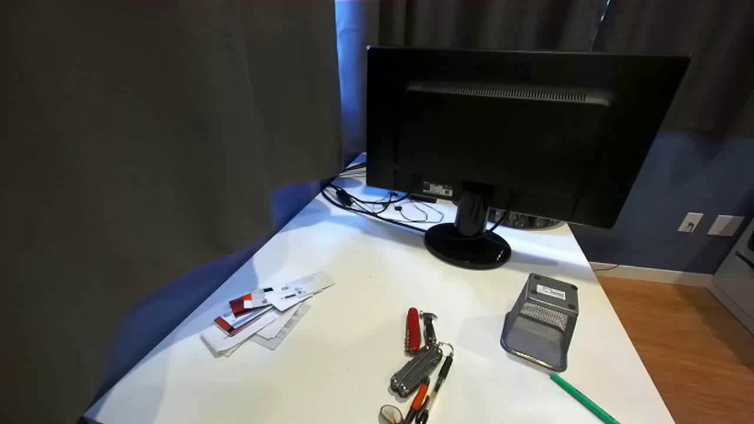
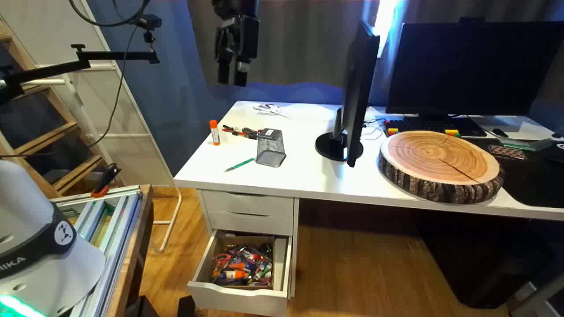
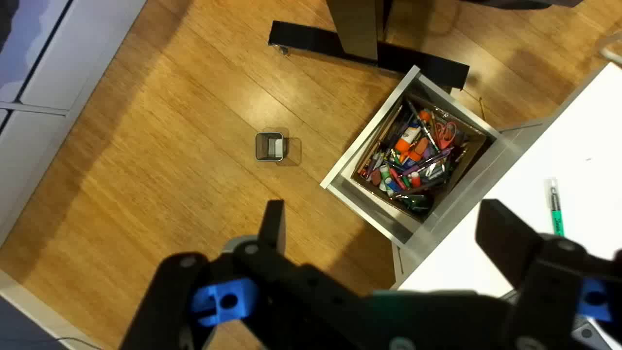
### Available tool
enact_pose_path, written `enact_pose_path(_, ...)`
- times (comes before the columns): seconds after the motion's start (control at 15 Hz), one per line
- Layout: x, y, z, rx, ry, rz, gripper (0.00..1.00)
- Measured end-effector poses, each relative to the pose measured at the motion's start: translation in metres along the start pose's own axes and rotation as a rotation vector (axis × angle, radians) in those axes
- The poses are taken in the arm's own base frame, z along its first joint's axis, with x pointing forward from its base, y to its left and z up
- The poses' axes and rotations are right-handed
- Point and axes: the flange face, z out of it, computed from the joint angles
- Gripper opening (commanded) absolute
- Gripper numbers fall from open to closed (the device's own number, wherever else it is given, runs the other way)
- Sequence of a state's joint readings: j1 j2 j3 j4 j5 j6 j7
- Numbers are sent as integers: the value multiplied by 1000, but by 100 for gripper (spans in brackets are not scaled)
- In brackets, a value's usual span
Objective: Put the pen inside the drawer
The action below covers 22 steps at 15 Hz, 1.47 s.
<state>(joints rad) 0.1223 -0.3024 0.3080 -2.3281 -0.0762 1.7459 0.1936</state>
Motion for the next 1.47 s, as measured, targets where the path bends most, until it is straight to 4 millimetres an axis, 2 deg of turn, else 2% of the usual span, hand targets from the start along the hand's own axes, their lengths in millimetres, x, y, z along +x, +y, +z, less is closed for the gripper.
enact_pose_path(0.47,0,0,0,1,0,0,100)
enact_pose_path(0.6,2,-6,4,13,-5,-19,100)
enact_pose_path(0.8,15,-36,27,66,13,-96,100)
enact_pose_path(1.27,41,-128,109,212,28,-242,100)
enact_pose_path(1.47,53,-153,135,228,-17,-277,100)
